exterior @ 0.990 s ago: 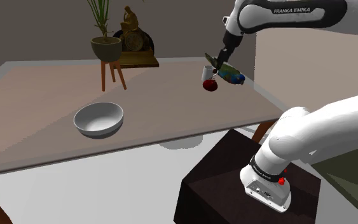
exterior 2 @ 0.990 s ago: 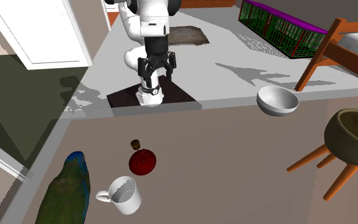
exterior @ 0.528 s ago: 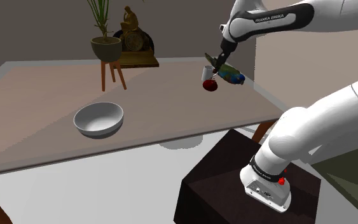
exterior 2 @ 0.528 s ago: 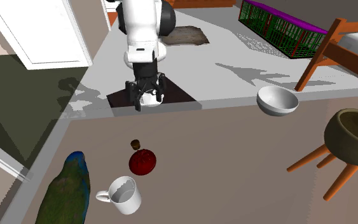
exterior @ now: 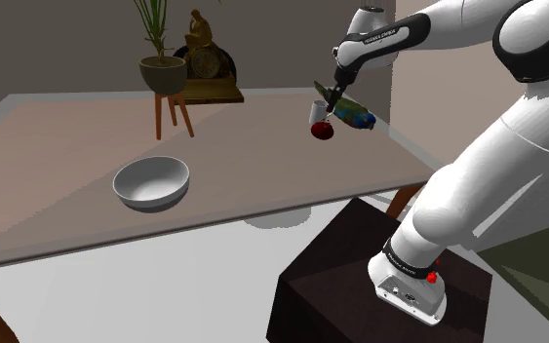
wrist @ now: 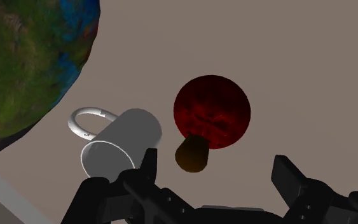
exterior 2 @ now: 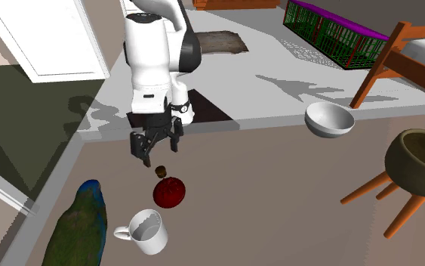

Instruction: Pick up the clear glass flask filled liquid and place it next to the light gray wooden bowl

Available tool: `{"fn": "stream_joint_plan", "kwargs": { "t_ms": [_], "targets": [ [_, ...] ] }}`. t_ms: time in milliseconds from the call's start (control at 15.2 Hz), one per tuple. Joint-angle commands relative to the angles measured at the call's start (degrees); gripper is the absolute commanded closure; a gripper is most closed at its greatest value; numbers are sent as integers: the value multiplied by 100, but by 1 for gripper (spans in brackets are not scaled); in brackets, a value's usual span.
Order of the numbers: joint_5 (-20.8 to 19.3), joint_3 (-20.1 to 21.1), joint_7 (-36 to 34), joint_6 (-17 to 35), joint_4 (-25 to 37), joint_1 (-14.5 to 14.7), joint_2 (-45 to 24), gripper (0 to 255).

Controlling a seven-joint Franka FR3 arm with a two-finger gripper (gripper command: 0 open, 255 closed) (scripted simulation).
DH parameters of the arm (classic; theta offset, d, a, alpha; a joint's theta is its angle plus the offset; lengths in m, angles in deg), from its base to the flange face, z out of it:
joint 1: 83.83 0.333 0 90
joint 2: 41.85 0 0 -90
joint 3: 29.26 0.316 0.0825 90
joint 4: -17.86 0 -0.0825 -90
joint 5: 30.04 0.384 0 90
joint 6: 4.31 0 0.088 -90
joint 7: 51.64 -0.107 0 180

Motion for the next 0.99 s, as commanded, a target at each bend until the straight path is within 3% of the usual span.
{"fn": "stream_joint_plan", "kwargs": {
  "t_ms": [0,462,924],
  "targets": [
    [178,-125,257,138,209,26,-333,0],
    [468,-226,463,701,72,30,-801,0],
    [468,-224,463,701,72,28,-801,0]
  ]
}}
